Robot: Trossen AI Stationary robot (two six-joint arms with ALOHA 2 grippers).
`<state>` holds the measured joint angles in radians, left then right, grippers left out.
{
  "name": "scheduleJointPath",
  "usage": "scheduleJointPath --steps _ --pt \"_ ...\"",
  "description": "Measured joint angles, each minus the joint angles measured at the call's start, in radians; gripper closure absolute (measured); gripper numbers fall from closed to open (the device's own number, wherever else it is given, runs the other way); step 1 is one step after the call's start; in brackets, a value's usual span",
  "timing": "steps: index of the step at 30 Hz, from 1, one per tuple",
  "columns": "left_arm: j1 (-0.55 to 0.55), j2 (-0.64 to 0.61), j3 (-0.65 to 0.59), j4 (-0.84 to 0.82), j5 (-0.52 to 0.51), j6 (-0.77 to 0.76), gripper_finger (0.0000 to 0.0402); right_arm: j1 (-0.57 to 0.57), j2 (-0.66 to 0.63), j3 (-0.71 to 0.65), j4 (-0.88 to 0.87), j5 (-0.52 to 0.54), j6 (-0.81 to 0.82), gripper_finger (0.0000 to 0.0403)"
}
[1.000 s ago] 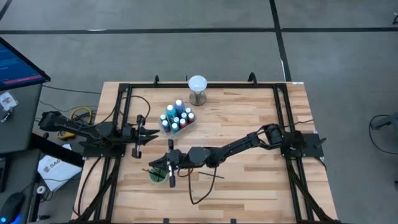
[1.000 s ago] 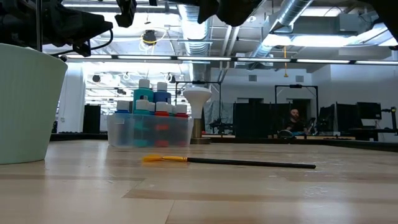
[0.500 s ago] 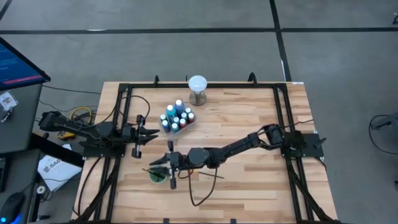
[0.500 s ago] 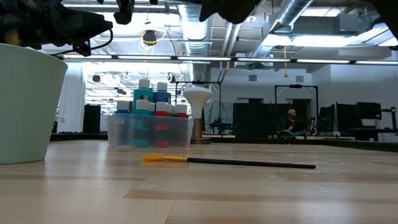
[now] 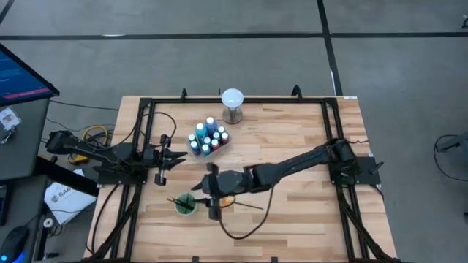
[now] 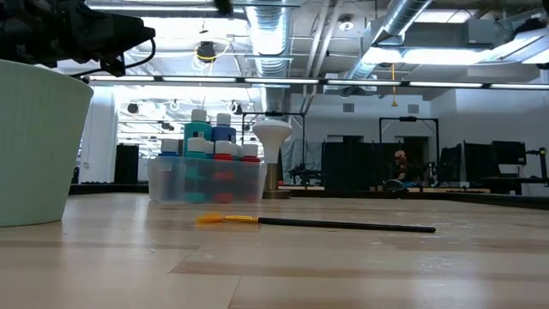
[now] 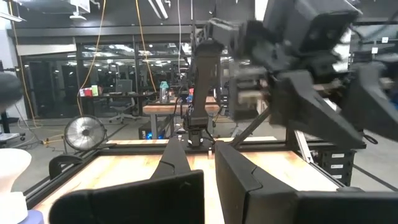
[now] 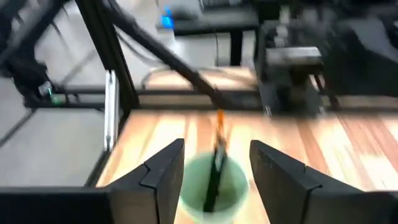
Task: Pick & Place Paint Supplies
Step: Put the golden paint brush into the green cup
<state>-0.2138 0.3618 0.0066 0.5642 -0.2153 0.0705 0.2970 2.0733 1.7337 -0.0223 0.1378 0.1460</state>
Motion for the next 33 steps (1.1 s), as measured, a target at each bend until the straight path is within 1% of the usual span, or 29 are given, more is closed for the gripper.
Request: scheduleJointPath --steps 4,8,11,14,18,21,23,26,33 --pt "0.0 0.0 0.0 0.002 0.0 0.0 0.0401 0.005 -0.077 0.033 -0.295 0.046 0.069 0.0226" --pt "0.0 0.0 0.0 0.003 0.0 0.0 0.0401 0.012 -0.097 0.032 -0.483 0.111 0.138 0.0235" --pt "0.0 0.0 0.0 0.005 0.0 0.0 0.0401 0.014 -0.067 0.032 -0.534 0.114 0.185 0.0238" --pt "0.0 0.0 0.0 0.006 0.0 0.0 0.0401 0.018 -0.005 0.032 -0.538 0.095 0.227 0.0229" --pt "0.0 0.0 0.0 0.006 0.0 0.0 0.0401 0.021 0.077 0.029 -0.555 0.055 0.295 0.0198" --pt "0.0 0.0 0.0 0.006 0.0 0.0 0.0401 0.02 0.119 0.03 -0.558 0.025 0.301 0.0172" --pt "0.0 0.0 0.0 0.006 0.0 0.0 0.0401 0.02 0.151 0.033 -0.552 0.02 0.306 0.0162" --pt "0.0 0.0 0.0 0.006 0.0 0.0 0.0401 0.015 0.184 0.03 -0.571 0.02 0.308 0.0161" --pt "0.0 0.0 0.0 0.006 0.0 0.0 0.0401 0.013 0.239 0.031 -0.592 0.021 0.304 0.0178"
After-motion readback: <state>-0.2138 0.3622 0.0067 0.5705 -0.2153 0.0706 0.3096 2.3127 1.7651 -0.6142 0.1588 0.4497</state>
